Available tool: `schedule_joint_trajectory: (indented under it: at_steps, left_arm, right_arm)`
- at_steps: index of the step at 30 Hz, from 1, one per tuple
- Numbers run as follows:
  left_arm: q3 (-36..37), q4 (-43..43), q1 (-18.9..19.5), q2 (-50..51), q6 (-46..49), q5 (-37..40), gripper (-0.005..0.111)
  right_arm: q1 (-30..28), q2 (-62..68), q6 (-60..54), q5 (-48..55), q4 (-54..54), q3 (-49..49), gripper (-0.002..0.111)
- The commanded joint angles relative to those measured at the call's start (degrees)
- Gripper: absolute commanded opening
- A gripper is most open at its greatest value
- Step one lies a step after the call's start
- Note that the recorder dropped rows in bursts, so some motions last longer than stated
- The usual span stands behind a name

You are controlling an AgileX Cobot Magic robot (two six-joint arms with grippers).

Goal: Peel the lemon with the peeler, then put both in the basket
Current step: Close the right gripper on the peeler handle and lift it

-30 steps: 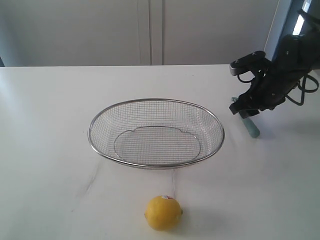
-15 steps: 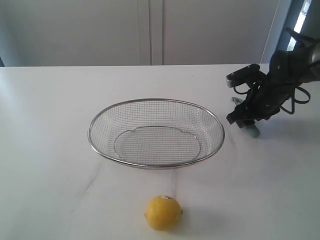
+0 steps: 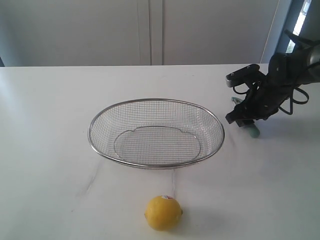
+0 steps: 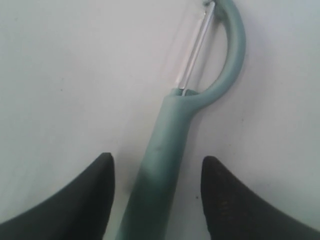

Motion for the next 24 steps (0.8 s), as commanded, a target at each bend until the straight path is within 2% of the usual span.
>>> schedule_joint_trajectory:
  at_steps: [1,10,16,24]
  left_arm:
    - [0.0,-0.4,0.1,-0.3,-0.3,-0.5,0.000]
    - [0.0,-0.4,0.1,-0.3,-0.3,-0.5,0.000]
    - [0.0,-0.4,0.1,-0.3,-0.3,-0.5,0.000]
    - [0.0,-0.4,0.1,-0.3,-0.3,-0.5,0.000]
  right_arm:
    - [-0.1,0.5,0.7,-0.2,-0.4,-0.3,0.049]
    - [-0.1,1.8,2.4,0.6,-0.3,-0.3,0.048]
    - [-0.1,1.8,5.4,1.9,-0.3,-0.3,0.025]
    - [-0.1,-0.6,7.2,3.6,-0.8,-0.3,0.002]
